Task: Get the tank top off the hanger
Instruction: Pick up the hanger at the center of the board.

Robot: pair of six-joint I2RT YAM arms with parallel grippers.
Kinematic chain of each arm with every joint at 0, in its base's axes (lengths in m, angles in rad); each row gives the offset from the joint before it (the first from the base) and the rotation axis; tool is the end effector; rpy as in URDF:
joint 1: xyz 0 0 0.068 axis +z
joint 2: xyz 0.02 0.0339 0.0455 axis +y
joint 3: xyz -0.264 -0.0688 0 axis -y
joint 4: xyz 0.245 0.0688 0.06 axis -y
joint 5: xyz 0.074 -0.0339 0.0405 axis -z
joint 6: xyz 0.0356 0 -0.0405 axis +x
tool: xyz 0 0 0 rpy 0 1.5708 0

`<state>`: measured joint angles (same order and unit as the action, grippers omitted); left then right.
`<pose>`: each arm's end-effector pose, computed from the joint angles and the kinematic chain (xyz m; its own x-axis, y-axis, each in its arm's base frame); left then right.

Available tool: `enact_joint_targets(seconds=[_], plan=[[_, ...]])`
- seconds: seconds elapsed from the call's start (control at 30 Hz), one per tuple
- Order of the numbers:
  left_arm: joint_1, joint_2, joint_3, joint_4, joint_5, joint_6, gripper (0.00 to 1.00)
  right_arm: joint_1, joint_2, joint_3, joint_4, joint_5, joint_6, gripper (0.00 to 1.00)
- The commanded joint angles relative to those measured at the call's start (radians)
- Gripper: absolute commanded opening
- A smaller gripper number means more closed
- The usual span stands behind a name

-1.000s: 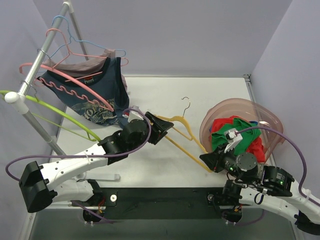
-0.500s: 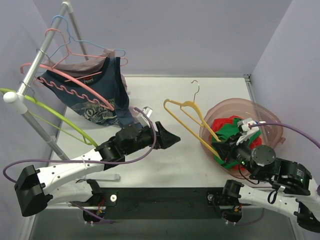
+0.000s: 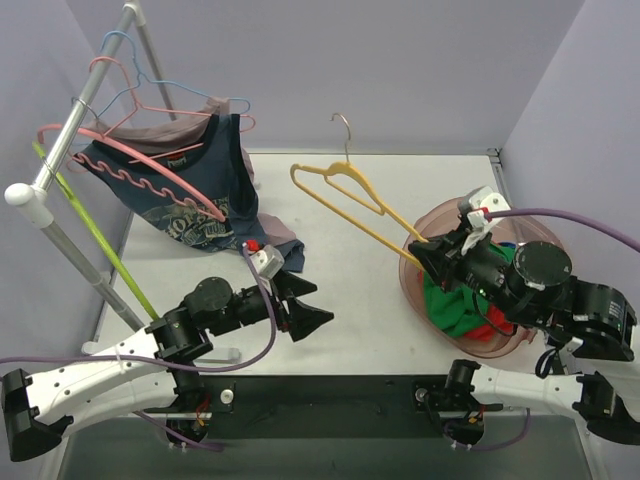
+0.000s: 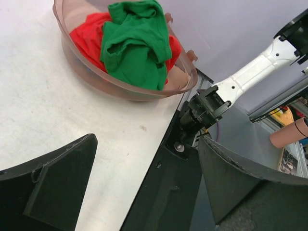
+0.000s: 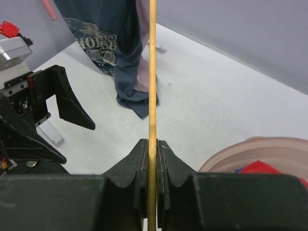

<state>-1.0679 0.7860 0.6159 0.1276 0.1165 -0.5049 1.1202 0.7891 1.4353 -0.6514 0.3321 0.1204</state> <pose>0.0900 -0.1723 0.3133 -0.4660 -0.1498 -0.8720 0.8007 0.3479 -0.4876 0.0545 0.0860 0.4957 -0.0874 0.0801 -0.9930 -0.7036 0.7006 0.1184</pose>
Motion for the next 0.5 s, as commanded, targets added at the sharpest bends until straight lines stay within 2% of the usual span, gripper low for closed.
enact_joint_targets(seconds=[0.0, 0.13, 0.3, 0.47], plan=[[-0.003, -0.079, 0.021, -0.087, 0.009, 0.121, 0.97, 0.004, 0.108, 0.163, 0.104, -0.085, -0.140, 0.00], [-0.003, -0.077, 0.044, -0.206, 0.025, 0.118, 0.97, 0.006, 0.214, 0.264, 0.111, -0.094, -0.194, 0.00], [-0.003, -0.108, 0.071, -0.250, 0.025, 0.115, 0.97, 0.006, 0.278, 0.313, 0.151, -0.111, -0.257, 0.00], [-0.003, -0.102, 0.166, -0.261, 0.066, 0.118, 0.97, 0.009, 0.300, 0.312, 0.213, -0.137, -0.303, 0.00]])
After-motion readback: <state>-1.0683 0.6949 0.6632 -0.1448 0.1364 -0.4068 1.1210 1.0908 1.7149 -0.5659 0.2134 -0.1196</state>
